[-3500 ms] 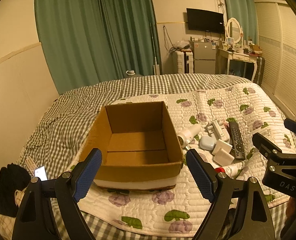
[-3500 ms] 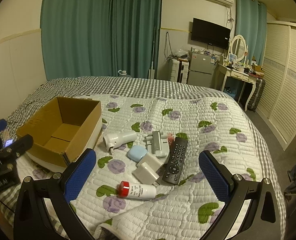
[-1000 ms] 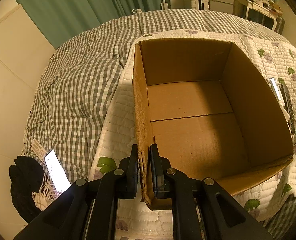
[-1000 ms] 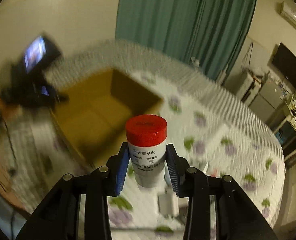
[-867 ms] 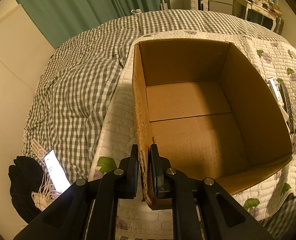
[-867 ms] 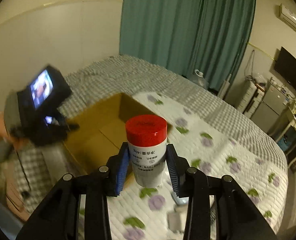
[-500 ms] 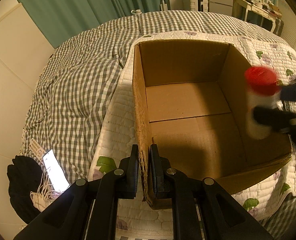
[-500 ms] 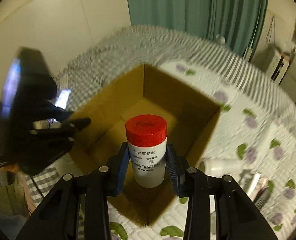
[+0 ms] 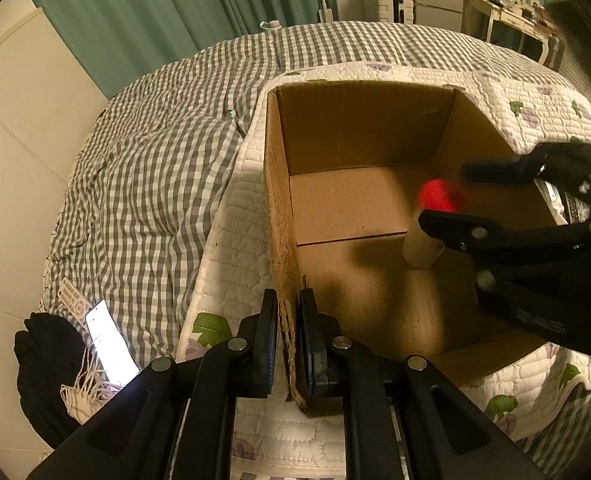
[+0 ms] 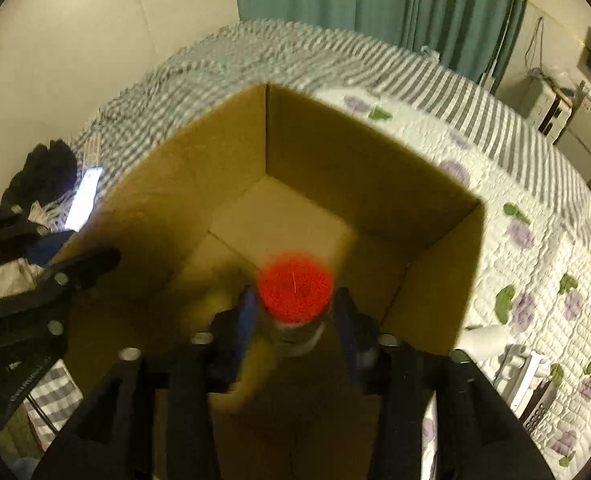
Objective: Organize rigid objects
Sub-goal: 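Grasp the red-capped white bottle with the right gripper and drop it into the box, then grasp the black TV remote with the right gripper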
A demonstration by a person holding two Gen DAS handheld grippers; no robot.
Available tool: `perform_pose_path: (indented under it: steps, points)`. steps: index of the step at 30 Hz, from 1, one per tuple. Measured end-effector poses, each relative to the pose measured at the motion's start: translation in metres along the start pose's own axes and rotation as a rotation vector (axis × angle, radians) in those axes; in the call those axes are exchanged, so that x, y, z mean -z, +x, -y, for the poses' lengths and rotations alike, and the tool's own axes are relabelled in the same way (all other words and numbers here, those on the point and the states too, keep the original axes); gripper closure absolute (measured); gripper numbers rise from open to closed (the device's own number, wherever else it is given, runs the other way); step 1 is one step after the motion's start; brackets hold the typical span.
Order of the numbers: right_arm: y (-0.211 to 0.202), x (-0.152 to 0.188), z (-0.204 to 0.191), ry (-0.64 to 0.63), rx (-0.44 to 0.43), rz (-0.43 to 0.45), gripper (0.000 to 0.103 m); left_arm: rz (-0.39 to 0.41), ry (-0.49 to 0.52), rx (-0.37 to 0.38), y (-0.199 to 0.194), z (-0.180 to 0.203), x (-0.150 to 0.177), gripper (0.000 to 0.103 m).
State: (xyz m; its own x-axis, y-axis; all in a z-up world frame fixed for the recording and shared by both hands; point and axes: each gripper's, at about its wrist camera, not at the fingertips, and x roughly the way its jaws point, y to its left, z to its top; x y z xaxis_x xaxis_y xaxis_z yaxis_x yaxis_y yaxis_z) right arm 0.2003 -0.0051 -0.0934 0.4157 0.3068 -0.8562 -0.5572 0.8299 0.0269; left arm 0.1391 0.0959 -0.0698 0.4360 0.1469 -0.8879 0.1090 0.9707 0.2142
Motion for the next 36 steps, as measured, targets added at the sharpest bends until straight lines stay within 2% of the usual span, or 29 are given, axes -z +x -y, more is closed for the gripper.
perform_pose_path:
  steps: [1,5,9,12,15,18,23,28,36]
  points:
    - [-0.009,-0.001,0.002,0.003,0.017,0.032,0.027,0.002,-0.001,-0.001,0.0,0.0,0.0,0.092]
    - [-0.058,-0.001,0.013,-0.004,0.074,0.159,0.026,0.002,0.0,-0.002,0.0,0.0,0.0,0.092]
    - [-0.118,0.011,0.053,0.052,0.21,0.255,0.021,0.004,0.0,-0.002,0.001,0.0,0.001,0.092]
    - [-0.145,0.03,0.091,0.126,0.316,0.251,0.021,0.004,0.002,-0.004,0.001,0.0,0.0,0.092]
    - [-0.155,0.059,0.128,0.189,0.425,0.208,0.021,0.004,0.001,-0.001,0.001,0.0,0.0,0.092]
    - [-0.145,0.091,0.16,0.279,0.465,0.134,0.021,0.011,0.0,-0.003,-0.001,0.0,0.0,0.092]
    - [-0.11,0.137,0.187,0.379,0.472,0.025,0.021,0.018,0.007,-0.017,-0.005,0.001,-0.001,0.092]
    - [-0.081,0.179,0.206,0.485,0.406,-0.043,0.021,0.014,0.007,-0.019,-0.005,0.0,0.0,0.092]
    - [-0.044,0.195,0.218,0.542,0.354,-0.104,0.024,-0.007,-0.004,-0.01,0.001,-0.001,0.0,0.092]
